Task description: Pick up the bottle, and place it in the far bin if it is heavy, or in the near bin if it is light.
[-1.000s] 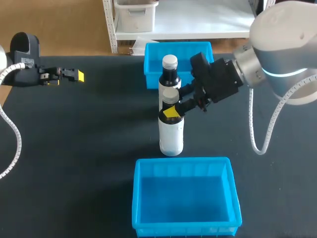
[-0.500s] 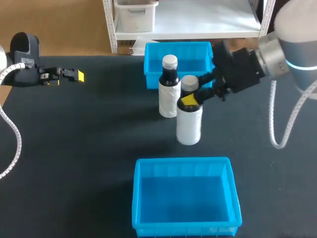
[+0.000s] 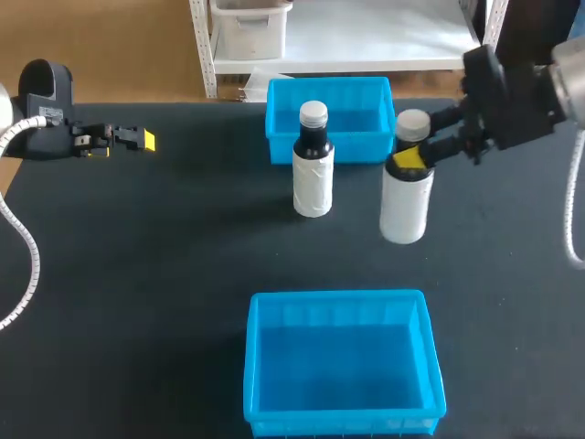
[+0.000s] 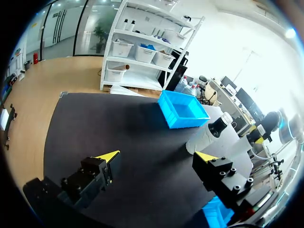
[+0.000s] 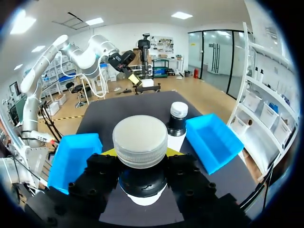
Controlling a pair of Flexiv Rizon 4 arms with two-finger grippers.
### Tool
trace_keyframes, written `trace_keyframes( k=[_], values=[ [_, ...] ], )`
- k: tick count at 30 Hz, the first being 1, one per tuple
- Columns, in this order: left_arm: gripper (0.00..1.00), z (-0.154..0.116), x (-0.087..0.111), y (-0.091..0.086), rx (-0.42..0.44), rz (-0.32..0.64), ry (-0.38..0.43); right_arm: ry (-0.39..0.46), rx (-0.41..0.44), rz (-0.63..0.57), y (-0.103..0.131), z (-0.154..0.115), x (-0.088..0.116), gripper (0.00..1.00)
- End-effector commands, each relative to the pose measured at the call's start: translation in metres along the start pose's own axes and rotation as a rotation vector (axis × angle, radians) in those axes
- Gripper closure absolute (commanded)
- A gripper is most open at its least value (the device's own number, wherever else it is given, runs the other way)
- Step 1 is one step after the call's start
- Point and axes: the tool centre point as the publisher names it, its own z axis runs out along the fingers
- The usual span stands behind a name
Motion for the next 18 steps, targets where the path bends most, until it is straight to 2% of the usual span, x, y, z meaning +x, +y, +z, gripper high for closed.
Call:
trace_keyframes(
  k=[1, 5, 10, 13, 18],
  values=[
    [0.00, 0.000, 0.000, 0.000, 0.000, 0.000, 0.000, 0.003, 0.033, -0.010, 0.019, -0.027, -0.010, 0.64],
    [0.00, 0.000, 0.000, 0.000, 0.000, 0.000, 0.000, 0.007, 0.024, -0.023, 0.040, -0.034, -0.024, 0.64],
    [0.00, 0.000, 0.000, 0.000, 0.000, 0.000, 0.000, 0.012, -0.026, -0.042, 0.074, -0.034, -0.044, 0.64],
    [0.00, 0.000, 0.000, 0.000, 0.000, 0.000, 0.000, 0.010, -0.071, -0.070, 0.101, -0.026, -0.061, 0.64],
    [0.00, 0.000, 0.000, 0.000, 0.000, 0.000, 0.000, -0.008, -0.151, -0.110, 0.140, -0.007, -0.077, 0.63]
  ],
)
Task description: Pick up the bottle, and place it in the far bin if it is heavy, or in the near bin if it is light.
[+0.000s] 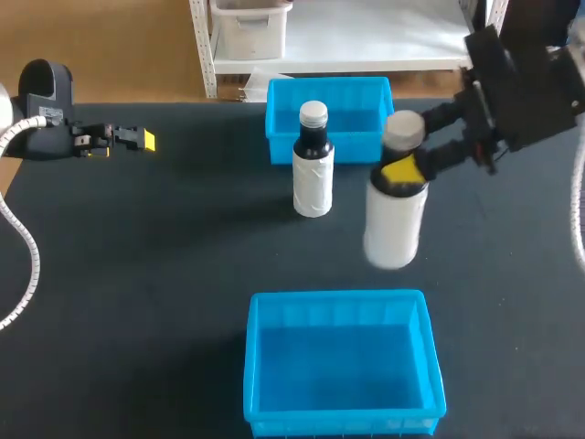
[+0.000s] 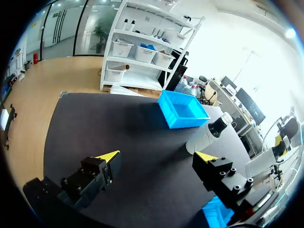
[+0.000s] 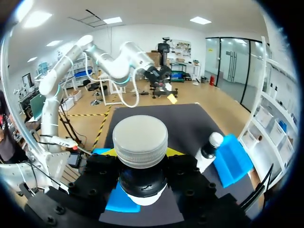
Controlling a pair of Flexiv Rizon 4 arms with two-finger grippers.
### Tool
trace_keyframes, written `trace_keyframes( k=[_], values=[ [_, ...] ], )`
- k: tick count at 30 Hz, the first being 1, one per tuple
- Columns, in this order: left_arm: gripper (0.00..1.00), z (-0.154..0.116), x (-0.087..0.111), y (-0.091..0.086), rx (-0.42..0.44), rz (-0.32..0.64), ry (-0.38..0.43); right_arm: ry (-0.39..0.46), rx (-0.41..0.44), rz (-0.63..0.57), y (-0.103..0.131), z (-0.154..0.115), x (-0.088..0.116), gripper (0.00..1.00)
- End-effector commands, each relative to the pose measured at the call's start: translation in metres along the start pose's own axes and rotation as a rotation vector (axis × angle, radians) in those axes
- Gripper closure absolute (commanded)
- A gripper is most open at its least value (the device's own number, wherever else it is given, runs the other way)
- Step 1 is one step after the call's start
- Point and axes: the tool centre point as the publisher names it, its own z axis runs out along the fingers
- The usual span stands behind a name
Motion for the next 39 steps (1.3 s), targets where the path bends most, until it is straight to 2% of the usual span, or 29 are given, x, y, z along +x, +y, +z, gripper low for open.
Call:
trace_keyframes(
  k=[1, 5, 9, 16, 27, 39],
  values=[
    [0.00, 0.000, 0.000, 0.000, 0.000, 0.000, 0.000, -0.008, -0.036, -0.024, 0.029, 0.022, -0.015, 0.63],
    [0.00, 0.000, 0.000, 0.000, 0.000, 0.000, 0.000, -0.024, -0.118, -0.057, 0.057, 0.047, -0.023, 0.63],
    [0.00, 0.000, 0.000, 0.000, 0.000, 0.000, 0.000, -0.036, -0.198, -0.071, 0.081, 0.071, -0.021, 0.62],
    [0.00, 0.000, 0.000, 0.000, 0.000, 0.000, 0.000, -0.044, -0.301, -0.114, 0.105, 0.102, -0.010, 0.62],
    [0.00, 0.000, 0.000, 0.000, 0.000, 0.000, 0.000, -0.062, -0.423, -0.148, 0.116, 0.138, 0.014, 0.64],
    [0.00, 0.000, 0.000, 0.000, 0.000, 0.000, 0.000, -0.038, -0.418, -0.140, 0.102, 0.148, 0.038, 0.63]
  ],
)
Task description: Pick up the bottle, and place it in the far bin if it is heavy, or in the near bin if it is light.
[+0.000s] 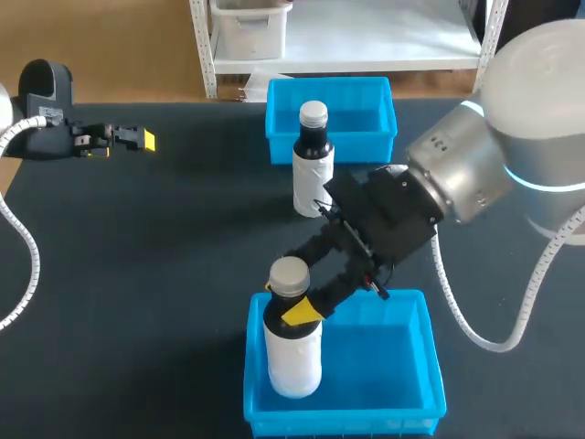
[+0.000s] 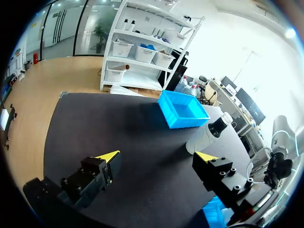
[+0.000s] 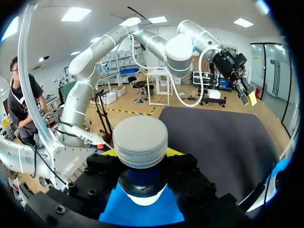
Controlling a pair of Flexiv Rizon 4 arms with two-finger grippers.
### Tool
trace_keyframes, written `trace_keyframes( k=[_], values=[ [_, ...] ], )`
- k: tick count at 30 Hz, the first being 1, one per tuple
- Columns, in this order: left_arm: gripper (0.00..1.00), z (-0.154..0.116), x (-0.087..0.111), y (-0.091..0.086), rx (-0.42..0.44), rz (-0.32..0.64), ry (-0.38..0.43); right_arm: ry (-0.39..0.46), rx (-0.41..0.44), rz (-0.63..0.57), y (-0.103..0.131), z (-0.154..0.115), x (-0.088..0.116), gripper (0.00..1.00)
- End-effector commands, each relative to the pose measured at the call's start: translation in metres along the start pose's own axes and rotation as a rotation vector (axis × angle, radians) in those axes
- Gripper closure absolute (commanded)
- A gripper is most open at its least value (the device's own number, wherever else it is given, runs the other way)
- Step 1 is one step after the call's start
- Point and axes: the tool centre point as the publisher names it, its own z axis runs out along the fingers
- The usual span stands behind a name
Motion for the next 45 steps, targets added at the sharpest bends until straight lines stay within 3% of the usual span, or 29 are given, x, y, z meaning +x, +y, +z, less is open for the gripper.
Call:
trace_keyframes(
  k=[1, 10, 13, 15, 26, 35, 39, 45],
  values=[
    [0.00, 0.000, 0.000, 0.000, 0.000, 0.000, 0.000, -0.004, -0.001, 0.004, -0.006, 0.000, 0.008, 0.63],
    [0.00, 0.000, 0.000, 0.000, 0.000, 0.000, 0.000, 0.011, 0.007, 0.018, -0.014, 0.003, 0.022, 0.59],
    [0.00, 0.000, 0.000, 0.000, 0.000, 0.000, 0.000, 0.010, -0.002, 0.024, -0.015, 0.002, 0.025, 0.52],
    [0.00, 0.000, 0.000, 0.000, 0.000, 0.000, 0.000, 0.012, -0.008, 0.026, -0.016, 0.002, 0.026, 0.00],
    [0.00, 0.000, 0.000, 0.000, 0.000, 0.000, 0.000, 0.043, 0.000, 0.052, -0.017, -0.013, 0.035, 0.00],
    [0.00, 0.000, 0.000, 0.000, 0.000, 0.000, 0.000, 0.151, 0.089, 0.120, -0.025, -0.095, 0.071, 0.00],
    [0.00, 0.000, 0.000, 0.000, 0.000, 0.000, 0.000, 0.176, 0.172, 0.153, -0.047, -0.131, 0.084, 0.00],
    [0.00, 0.000, 0.000, 0.000, 0.000, 0.000, 0.000, 0.174, 0.267, 0.157, -0.102, -0.174, 0.095, 0.00]
  ],
)
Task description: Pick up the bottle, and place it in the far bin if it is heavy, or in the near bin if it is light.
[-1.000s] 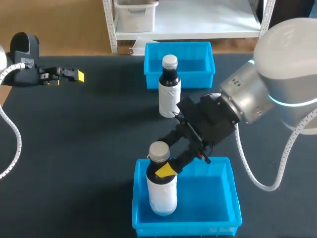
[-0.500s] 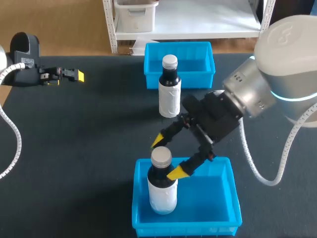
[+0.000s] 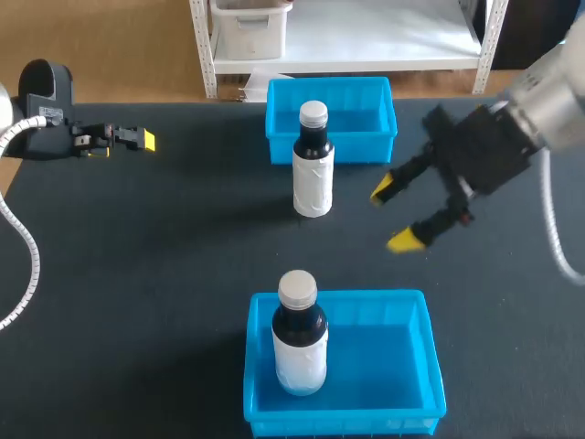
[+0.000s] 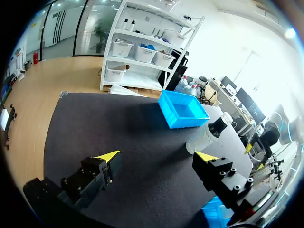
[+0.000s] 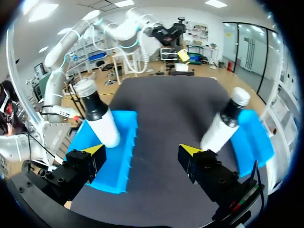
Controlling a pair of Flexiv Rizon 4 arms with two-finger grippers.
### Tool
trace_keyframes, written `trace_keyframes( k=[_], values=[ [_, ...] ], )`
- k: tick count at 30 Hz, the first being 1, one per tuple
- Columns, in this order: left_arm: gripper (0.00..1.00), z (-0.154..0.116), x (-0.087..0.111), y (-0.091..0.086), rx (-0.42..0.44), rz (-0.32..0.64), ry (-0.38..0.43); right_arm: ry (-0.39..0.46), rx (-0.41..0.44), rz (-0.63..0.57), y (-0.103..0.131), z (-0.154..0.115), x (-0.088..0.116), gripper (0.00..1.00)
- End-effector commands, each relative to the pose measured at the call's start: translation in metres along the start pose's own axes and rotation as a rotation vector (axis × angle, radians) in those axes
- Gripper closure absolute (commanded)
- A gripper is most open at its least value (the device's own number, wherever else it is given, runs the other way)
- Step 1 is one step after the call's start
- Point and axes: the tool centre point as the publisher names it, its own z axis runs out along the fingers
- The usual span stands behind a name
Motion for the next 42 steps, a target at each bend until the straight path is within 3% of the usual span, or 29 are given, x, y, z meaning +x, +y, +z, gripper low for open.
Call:
trace_keyframes(
  k=[1, 11, 21, 26, 42],
  values=[
    [0.00, 0.000, 0.000, 0.000, 0.000, 0.000, 0.000, -0.019, 0.009, 0.002, -0.040, -0.017, 0.004, 0.00],
    [0.00, 0.000, 0.000, 0.000, 0.000, 0.000, 0.000, -0.040, 0.037, -0.008, -0.132, -0.012, -0.001, 0.00],
    [0.00, 0.000, 0.000, 0.000, 0.000, 0.000, 0.000, -0.079, 0.059, -0.008, -0.190, -0.006, -0.008, 0.00],
    [0.00, 0.000, 0.000, 0.000, 0.000, 0.000, 0.000, -0.094, 0.043, -0.033, -0.200, 0.002, -0.019, 0.00],
    [0.00, 0.000, 0.000, 0.000, 0.000, 0.000, 0.000, -0.119, 0.033, -0.023, -0.192, 0.041, -0.045, 0.00]
  ],
)
